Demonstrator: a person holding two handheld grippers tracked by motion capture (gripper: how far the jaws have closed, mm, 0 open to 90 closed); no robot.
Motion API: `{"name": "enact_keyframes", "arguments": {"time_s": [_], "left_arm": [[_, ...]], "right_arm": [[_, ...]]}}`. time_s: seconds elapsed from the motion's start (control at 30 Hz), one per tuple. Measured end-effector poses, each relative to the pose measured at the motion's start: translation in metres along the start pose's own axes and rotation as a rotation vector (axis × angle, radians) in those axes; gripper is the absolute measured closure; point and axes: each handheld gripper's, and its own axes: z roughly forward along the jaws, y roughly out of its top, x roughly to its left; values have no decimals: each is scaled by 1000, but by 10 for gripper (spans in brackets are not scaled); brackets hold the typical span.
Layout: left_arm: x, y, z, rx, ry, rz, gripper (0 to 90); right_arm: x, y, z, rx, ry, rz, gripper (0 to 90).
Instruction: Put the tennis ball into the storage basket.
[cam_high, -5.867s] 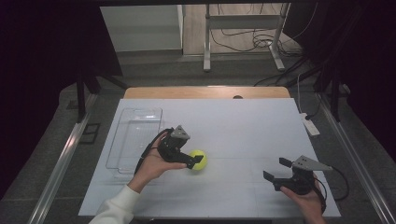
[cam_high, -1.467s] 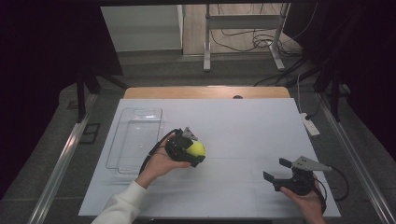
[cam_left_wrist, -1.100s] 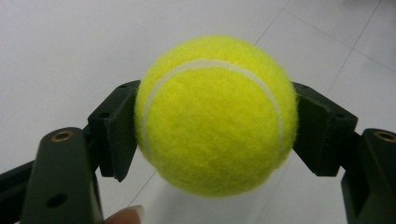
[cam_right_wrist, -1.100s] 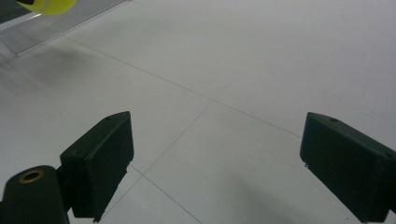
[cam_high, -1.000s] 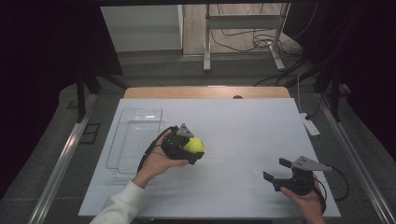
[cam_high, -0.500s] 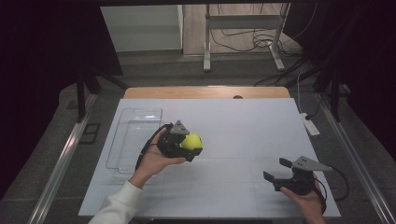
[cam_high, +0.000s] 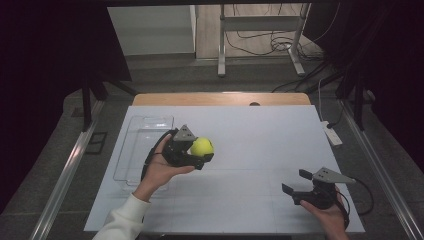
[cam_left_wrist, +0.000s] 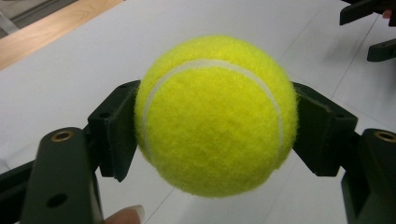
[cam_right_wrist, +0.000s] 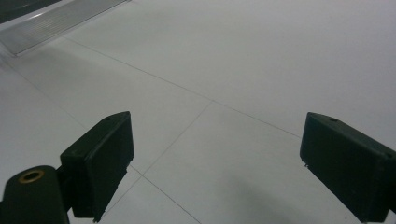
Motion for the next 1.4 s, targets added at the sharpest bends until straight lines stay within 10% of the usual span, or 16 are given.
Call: {"name": "enact_keyframes", "arguments": {"time_s": [1.4], "left_arm": [[14,1,-35,-129,60,-36,255]], "right_arm": [[0,0,0,-1,0,1,98]]}}
